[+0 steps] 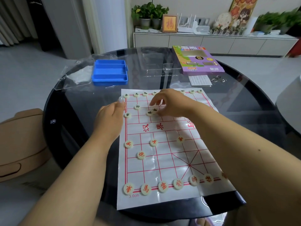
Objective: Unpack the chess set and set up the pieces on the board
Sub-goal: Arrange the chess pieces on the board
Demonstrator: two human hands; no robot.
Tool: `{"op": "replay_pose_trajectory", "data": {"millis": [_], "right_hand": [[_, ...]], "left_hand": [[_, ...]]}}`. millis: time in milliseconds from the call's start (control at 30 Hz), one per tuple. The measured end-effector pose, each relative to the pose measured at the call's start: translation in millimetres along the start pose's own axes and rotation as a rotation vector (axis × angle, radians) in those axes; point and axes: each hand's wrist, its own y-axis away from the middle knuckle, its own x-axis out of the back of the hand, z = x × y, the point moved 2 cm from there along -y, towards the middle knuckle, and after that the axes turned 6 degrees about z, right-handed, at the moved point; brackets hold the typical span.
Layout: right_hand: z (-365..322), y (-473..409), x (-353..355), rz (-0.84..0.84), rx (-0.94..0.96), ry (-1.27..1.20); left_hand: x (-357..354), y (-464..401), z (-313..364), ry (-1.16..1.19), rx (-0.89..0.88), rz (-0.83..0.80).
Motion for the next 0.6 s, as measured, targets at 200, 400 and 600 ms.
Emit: {"op": "replay_pose_trajectory", "data": {"millis": [200, 400, 600], "right_hand": [[2.3, -1.8, -0.9, -0.007, -0.022, 0.044], [2.0, -1.5, -3.5, -0.025, -0.027, 0.057], [1.3, -2.1, -4.5, -0.025, -0.001, 0.085]], "left_hand": [[0.3, -0.9, -0.6, -0.001, -0.005, -0.006], [-1.1, -2.2, -2.3, 0.042, 0.001, -0.013], [-1.0, -1.7, -2.5, 0.034, 0.0, -0.019]]}}
